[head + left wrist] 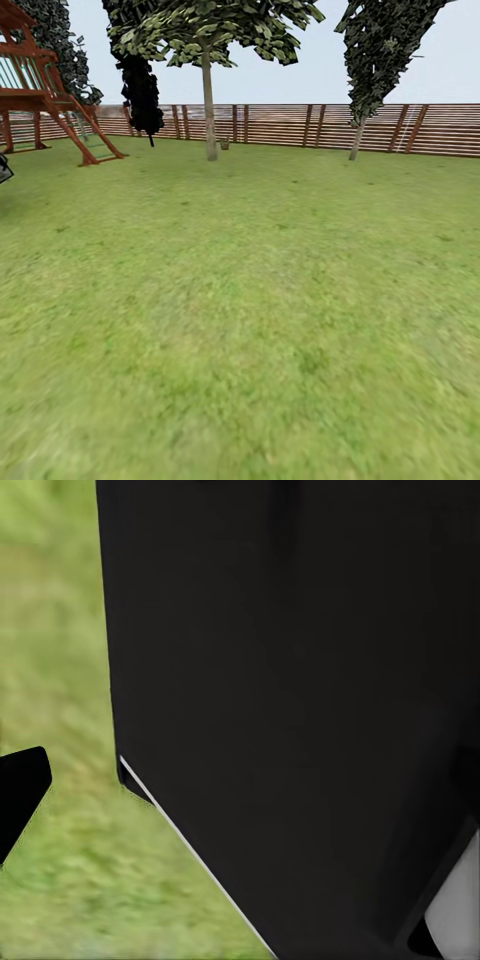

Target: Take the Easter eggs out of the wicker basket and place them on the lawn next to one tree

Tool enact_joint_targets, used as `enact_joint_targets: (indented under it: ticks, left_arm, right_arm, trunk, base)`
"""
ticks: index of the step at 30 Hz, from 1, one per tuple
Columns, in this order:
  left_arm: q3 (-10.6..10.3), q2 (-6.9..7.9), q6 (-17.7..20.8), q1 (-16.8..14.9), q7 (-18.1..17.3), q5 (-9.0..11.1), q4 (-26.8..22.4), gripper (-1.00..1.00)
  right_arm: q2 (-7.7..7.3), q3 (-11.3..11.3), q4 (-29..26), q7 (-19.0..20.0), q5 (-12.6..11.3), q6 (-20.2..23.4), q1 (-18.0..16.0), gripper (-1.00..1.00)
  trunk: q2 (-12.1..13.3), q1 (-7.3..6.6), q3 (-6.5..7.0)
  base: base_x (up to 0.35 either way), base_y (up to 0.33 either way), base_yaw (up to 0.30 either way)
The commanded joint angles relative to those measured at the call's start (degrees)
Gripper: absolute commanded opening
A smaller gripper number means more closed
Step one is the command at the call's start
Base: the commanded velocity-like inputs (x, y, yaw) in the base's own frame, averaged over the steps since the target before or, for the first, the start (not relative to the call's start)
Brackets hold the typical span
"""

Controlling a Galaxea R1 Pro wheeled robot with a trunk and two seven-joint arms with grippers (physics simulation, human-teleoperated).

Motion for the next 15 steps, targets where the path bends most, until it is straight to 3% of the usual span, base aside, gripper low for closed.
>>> enact_joint_targets:
  ticks: [1,15]
  left_arm:
    - [0.4,-0.05,0.0,0.0,0.1,0.0,0.0,1.0]
    - [0.5,-0.06,0.0,0.0,0.0,0.1,0.2,1.0]
  right_arm:
    - [0.09,0.1,0.0,0.0,0.1,-0.2,0.0,1.0]
    - [0.05,0.1,0.0,0.0,0.3,-0.2,0.0,1.0]
  trunk:
    - [0.0,0.03,-0.05]
    - [0.0,0.03,-0.05]
  base:
    - [0.333,0.0,0.0]
    - [0.333,0.0,0.0]
